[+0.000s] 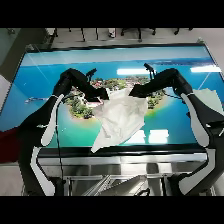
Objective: Fold the shirts.
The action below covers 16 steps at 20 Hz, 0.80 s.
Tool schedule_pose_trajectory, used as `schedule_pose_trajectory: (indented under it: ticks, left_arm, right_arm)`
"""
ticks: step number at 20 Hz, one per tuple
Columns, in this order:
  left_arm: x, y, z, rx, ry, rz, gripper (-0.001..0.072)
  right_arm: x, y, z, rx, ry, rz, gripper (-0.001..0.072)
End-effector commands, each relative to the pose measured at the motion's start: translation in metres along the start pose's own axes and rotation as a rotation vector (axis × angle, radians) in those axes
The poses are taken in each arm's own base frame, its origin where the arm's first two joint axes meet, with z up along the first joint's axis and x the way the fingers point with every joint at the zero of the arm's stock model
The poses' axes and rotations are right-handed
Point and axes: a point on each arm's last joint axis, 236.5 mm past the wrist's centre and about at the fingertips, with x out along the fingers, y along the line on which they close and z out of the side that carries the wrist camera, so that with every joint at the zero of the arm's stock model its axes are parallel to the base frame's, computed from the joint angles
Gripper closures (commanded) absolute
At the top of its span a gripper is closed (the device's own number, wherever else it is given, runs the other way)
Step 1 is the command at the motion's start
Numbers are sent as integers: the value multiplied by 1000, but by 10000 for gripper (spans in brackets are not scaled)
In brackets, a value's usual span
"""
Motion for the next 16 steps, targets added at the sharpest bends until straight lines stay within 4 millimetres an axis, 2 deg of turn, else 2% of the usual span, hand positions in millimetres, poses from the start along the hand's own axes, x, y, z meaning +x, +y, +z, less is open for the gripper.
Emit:
schedule_pose_trajectory:
  ticks: [1,3,4,5,7,9,10,11,14,16]
  left_arm:
    - [-57,8,-9,-15,9,-15,24]
    - [-86,21,-20,-44,-19,16,25]
    - [-94,34,-29,-56,-27,59,25]
    - [-98,45,-39,-70,-31,96,25]
    - [-88,59,-60,-94,-36,116,25]
    - [-66,73,-74,-117,-69,128,25]
    - [-54,79,-75,-135,-96,134,25]
    - [-44,81,-72,-144,-118,125,25]
    - [-31,71,-41,-163,-207,24,25]
    - [-33,64,-21,-154,-228,-12,25]
  right_arm:
    - [-62,-1,1,39,-11,31,331]
    - [-99,-2,-10,58,-27,29,332]
    - [-110,-4,-20,75,-34,21,332]
    - [-116,-6,-35,88,-33,12,332]
    - [-113,-13,-68,128,-22,3,331]
    - [-96,-19,-108,201,4,0,296]
    - [-82,-22,-130,239,23,-1,222]
    - [-67,-22,-150,277,38,4,212]
    - [-12,-15,-208,366,92,3,212]
    - [21,-13,-232,425,101,-57,212]
